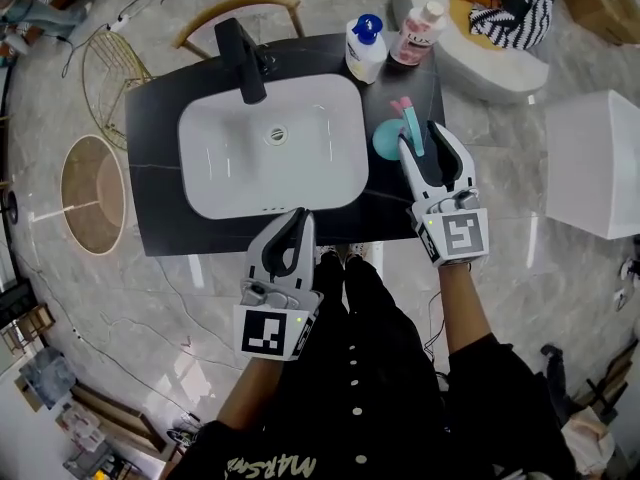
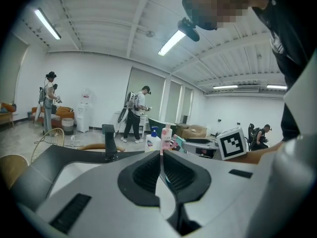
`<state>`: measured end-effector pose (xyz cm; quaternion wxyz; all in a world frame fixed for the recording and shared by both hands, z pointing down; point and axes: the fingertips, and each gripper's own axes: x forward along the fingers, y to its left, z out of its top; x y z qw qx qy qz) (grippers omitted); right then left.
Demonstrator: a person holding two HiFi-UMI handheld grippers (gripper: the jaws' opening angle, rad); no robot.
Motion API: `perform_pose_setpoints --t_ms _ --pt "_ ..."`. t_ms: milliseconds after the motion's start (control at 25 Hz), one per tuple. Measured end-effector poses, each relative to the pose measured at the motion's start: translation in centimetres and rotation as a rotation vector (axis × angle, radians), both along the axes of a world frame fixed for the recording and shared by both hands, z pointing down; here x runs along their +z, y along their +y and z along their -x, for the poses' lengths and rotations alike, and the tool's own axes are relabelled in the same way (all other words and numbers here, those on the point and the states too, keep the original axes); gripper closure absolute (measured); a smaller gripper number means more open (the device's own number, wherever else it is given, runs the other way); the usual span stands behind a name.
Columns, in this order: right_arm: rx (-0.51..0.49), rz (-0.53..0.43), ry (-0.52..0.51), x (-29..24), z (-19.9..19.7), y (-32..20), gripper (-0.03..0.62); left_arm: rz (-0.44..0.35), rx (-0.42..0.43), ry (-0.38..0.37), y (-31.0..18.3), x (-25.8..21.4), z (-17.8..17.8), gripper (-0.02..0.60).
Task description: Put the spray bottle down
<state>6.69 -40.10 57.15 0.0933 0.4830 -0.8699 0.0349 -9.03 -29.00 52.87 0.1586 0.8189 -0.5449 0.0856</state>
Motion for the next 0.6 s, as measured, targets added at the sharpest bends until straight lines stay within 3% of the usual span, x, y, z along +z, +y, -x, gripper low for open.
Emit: perform_pose_setpoints --t_ms 160,320,600 --pt "0.053 -0.014 0.004 -2.3 -1.9 1.8 0.462 -0.011 -0.018 -0.001 -0.1 -1.2 0.6 0.554" --pt "0.098 -0.032 0.011 -5.3 -2.4 3.2 0.566 -0.060 -0.003 0.004 -0.3 -3.4 0.5 0.554" --pt "0.062 -0.048 0.001 -10.7 0.3 5.7 0.597 -0.141 0.019 0.006 0.2 -7.6 0.4 0.554"
